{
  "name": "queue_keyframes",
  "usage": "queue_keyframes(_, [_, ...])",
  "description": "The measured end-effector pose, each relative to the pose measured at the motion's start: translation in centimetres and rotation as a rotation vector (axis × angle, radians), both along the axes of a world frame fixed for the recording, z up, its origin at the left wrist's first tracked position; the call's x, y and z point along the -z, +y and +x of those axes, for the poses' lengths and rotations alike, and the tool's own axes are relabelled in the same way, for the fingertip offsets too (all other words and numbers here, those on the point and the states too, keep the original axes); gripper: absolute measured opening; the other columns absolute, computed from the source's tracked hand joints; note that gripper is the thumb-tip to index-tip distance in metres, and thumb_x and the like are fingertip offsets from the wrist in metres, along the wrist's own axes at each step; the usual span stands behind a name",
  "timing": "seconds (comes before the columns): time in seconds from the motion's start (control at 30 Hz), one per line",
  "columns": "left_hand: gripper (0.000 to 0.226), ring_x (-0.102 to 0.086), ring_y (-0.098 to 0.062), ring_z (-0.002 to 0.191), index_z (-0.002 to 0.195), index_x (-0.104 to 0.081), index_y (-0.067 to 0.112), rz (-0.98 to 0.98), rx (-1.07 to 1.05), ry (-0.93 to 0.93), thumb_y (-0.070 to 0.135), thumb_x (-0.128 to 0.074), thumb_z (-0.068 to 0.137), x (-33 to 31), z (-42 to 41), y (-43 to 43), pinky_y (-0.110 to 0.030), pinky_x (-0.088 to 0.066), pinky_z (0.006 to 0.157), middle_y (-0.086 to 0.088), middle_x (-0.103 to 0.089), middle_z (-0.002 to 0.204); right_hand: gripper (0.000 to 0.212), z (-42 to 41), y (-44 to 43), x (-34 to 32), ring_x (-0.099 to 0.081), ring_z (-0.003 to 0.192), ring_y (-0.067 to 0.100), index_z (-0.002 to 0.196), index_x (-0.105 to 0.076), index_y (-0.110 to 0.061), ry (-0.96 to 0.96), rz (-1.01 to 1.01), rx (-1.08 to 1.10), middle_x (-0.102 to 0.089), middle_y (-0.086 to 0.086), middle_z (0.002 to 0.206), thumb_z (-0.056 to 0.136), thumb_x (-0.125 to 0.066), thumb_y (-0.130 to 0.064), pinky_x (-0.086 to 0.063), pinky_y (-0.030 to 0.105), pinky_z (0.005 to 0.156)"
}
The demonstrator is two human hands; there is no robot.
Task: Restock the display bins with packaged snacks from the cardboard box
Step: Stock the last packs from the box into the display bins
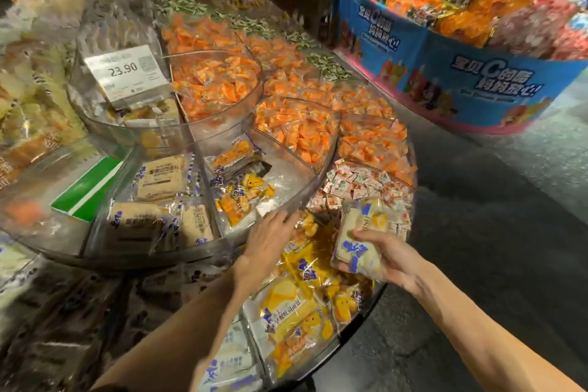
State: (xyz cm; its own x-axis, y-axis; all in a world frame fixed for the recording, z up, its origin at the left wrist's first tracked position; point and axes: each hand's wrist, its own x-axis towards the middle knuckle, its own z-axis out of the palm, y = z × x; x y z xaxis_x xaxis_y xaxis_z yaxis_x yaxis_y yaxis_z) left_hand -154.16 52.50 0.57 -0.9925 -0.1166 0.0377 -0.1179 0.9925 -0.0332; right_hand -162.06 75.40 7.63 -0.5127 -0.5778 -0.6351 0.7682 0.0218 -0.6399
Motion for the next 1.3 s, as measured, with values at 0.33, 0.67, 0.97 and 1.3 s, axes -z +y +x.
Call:
queue_keyframes(0.33, [0.032, -0.060, -0.018, 0.111, 0.136, -0.056, 0.023, 0.606, -0.134, 0.047, 0.023, -0.046, 0.105, -2.2, 0.6, 0.3, -0.034, -0.050, 0.093, -0.002, -0.063, 0.126, 0.049, -0.5, -0.9, 0.0, -0.073, 0.093, 0.040, 0.125, -0.060, -0.003, 0.074, 0.031, -0.119, -0.070, 0.028, 0.112, 0.077, -0.068, 0.005, -0.060, 0.056, 0.078])
queue_keyframes(0.67, [0.072, -0.072, -0.020, 0.091, 0.138, -0.046, 0.031, 1.428, -0.370, 0.044, 0.030, -0.084, 0.077, -8.6, 6.1, -0.9, -0.031, -0.060, 0.064, 0.005, -0.059, 0.122, 0.047, 2.7, -7.8, -1.6, -0.064, 0.104, 0.000, 0.112, -0.062, -0.027, 0.357, 0.161, -0.573, -0.074, -0.009, 0.106, 0.078, -0.079, 0.000, -0.047, 0.013, 0.073])
queue_keyframes(0.97, [0.028, -0.068, -0.028, 0.066, 0.109, -0.072, 0.011, 1.232, -0.352, 0.109, 0.025, -0.079, 0.085, -7.7, 16.1, -7.4, -0.049, -0.060, 0.059, -0.017, -0.074, 0.091, 0.047, 8.8, -17.0, -2.3, -0.069, 0.100, -0.002, 0.118, -0.064, -0.022, 0.450, 0.093, -0.936, -0.076, -0.008, 0.109, 0.080, -0.077, 0.002, -0.053, 0.010, 0.081])
queue_keyframes(1.3, [0.009, -0.071, -0.012, 0.077, 0.091, -0.067, 0.019, 1.373, -0.565, 0.133, 0.016, -0.075, 0.089, -6.6, 27.6, -18.2, -0.026, -0.057, 0.056, 0.004, -0.076, 0.086, 0.058, 16.0, -26.5, -0.1, -0.068, 0.113, 0.021, 0.130, -0.058, -0.020, 0.380, 0.079, -0.983, -0.072, 0.002, 0.121, 0.078, -0.079, -0.003, -0.058, 0.050, 0.090])
